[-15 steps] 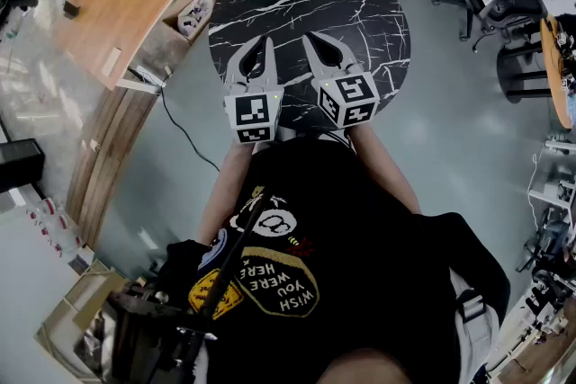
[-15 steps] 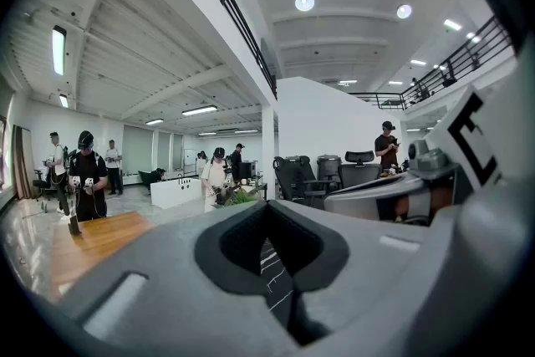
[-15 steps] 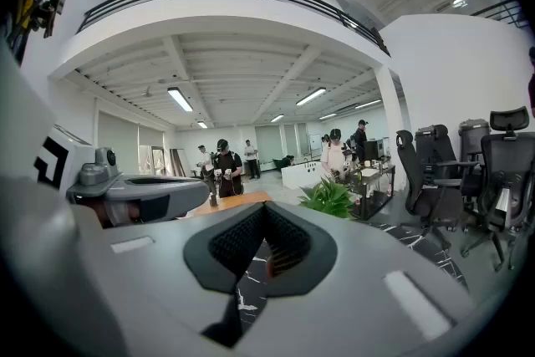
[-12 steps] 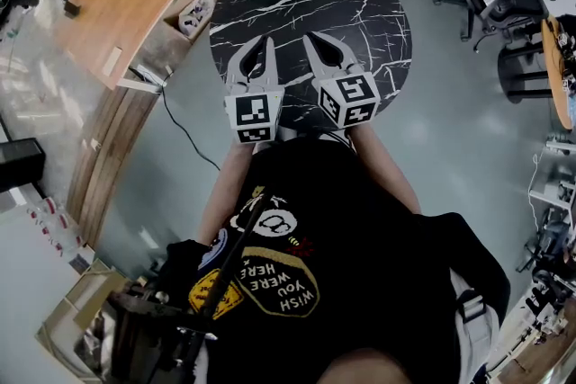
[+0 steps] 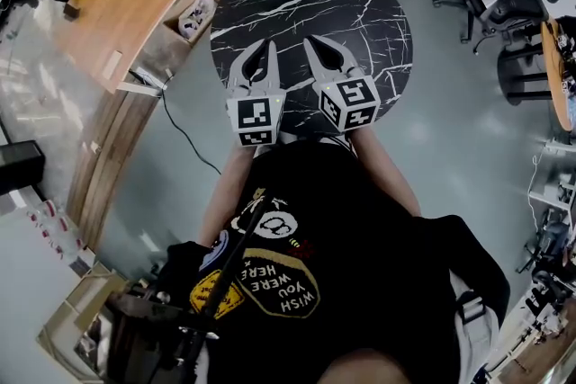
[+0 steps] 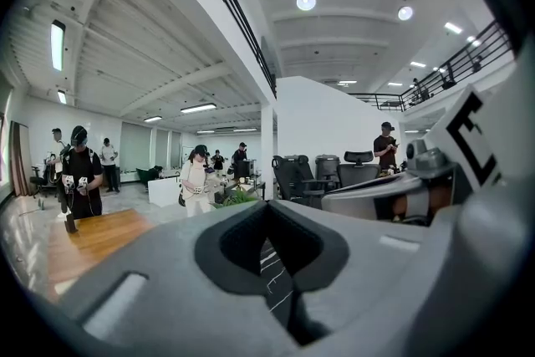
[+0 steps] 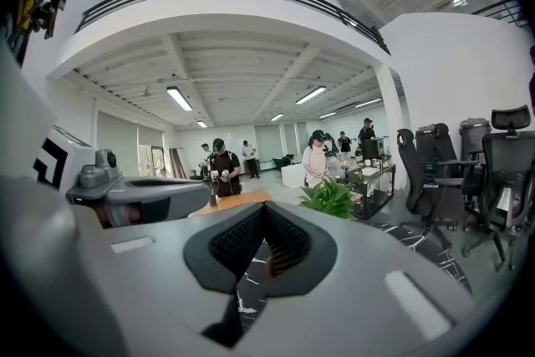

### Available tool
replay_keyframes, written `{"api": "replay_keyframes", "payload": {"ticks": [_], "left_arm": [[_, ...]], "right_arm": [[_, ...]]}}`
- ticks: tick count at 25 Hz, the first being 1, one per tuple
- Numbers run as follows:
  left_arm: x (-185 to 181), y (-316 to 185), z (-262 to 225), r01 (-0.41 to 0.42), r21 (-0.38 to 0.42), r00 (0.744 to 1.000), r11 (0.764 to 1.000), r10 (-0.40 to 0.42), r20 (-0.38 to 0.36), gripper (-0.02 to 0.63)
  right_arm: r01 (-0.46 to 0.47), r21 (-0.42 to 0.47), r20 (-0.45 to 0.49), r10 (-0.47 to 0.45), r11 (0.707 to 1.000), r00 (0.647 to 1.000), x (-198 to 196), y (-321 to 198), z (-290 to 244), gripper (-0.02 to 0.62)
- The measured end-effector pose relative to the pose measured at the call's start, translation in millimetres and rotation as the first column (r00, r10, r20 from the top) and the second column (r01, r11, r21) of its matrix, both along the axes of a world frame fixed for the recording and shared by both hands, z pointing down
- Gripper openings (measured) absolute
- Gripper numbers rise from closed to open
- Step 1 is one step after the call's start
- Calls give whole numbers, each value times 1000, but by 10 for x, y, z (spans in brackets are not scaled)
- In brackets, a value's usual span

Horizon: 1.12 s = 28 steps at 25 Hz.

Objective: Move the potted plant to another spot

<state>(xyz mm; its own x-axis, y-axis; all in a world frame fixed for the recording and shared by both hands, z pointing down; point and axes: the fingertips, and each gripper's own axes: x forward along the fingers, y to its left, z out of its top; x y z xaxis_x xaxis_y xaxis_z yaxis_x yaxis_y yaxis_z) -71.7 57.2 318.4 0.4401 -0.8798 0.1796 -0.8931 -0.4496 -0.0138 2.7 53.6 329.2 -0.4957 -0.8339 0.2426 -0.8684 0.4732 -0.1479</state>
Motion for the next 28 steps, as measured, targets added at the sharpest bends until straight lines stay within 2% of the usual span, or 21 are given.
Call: {"api": "replay_keyframes", "payload": {"ticks": [9, 14, 21, 28], "left_arm": [[-131, -154, 128, -18, -26, 1000, 1000, 18, -6, 5], [-237, -369, 319, -45, -47, 999, 998, 45, -4, 5], [-223, -835, 697, -42, -92, 999, 995, 42, 2, 5], [-138, -1262, 1100, 5, -94, 1000, 996, -4, 11, 5]], "right_arm": [[0, -26, 8, 0, 1000, 1000, -163, -160, 164, 2], [-12, -62, -24, 11, 998, 1000, -274, -368, 445, 2], [-49, -95, -36, 46, 994, 998, -165, -893, 824, 2], [-20, -106, -38, 16, 994, 999, -25, -1540, 1294, 2]]}}
